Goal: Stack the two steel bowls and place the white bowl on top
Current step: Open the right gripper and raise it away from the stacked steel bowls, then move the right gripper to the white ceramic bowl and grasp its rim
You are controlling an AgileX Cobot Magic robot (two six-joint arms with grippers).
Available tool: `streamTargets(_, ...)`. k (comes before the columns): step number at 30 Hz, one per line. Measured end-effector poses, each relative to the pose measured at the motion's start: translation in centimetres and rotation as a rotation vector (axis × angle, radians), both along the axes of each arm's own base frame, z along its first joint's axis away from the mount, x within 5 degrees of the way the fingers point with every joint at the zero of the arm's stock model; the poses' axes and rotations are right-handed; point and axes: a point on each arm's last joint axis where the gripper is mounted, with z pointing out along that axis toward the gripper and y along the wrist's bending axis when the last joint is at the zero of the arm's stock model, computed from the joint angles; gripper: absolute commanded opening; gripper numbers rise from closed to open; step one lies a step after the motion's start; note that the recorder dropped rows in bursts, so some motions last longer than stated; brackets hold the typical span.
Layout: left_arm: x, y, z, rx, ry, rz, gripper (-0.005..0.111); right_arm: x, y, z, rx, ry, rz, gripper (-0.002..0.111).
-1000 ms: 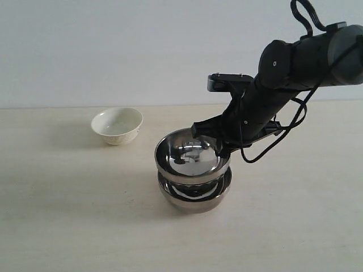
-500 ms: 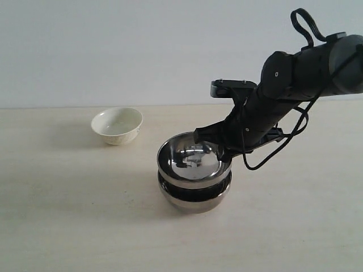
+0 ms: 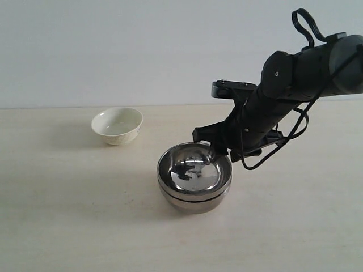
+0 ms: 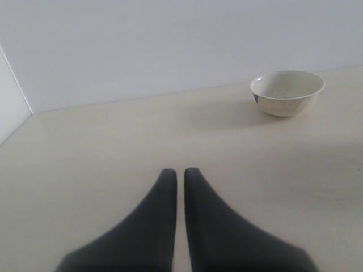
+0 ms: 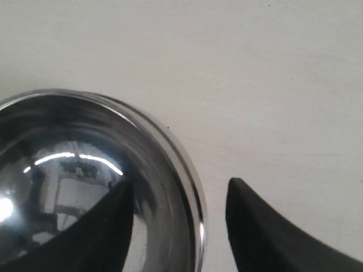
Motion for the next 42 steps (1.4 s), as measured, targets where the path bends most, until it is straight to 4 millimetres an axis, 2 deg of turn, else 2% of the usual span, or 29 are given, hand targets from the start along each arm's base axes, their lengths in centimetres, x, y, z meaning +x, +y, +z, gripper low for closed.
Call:
streamTargets(4, 0.0, 0.0, 0.0, 0.000, 0.000, 0.000, 0.004, -0.1, 0.0, 0.0, -0.004, 0.008, 0.009, 0.043)
streamTargets(8, 0.0, 0.0, 0.0, 0.000, 0.000, 0.000, 0.004, -0.2, -0.1, 0.6, 0.000, -0.006, 0.013, 0.043)
streamTargets(19, 0.0, 0.0, 0.0, 0.000, 0.000, 0.000, 0.004, -0.9, -0.7, 6.0, 0.035, -0.182, 0.018, 0.043)
streamTargets(25, 0.0, 0.0, 0.0, 0.000, 0.000, 0.000, 0.004, -0.5, -0.6, 6.6, 0.056, -0.247, 0.001, 0.043)
streamTargets(29, 0.0, 0.0, 0.0, 0.000, 0.000, 0.000, 0.004, 0.7, -0.1, 7.3, 0.072, -0.285, -0.003, 0.043)
streamTargets(33, 0.0, 0.0, 0.0, 0.000, 0.000, 0.000, 0.004, 2.2, 1.4, 7.9, 0.093, -0.319, 0.012, 0.043)
streamTargets(35, 0.0, 0.0, 0.0, 0.000, 0.000, 0.000, 0.004, 2.9, 2.8, 8.0, 0.106, -0.332, 0.033, 0.043)
streamTargets(42, 0.0, 0.0, 0.0, 0.000, 0.000, 0.000, 0.004, 5.6, 7.3, 6.9, 0.146, -0.350, 0.073, 0.043)
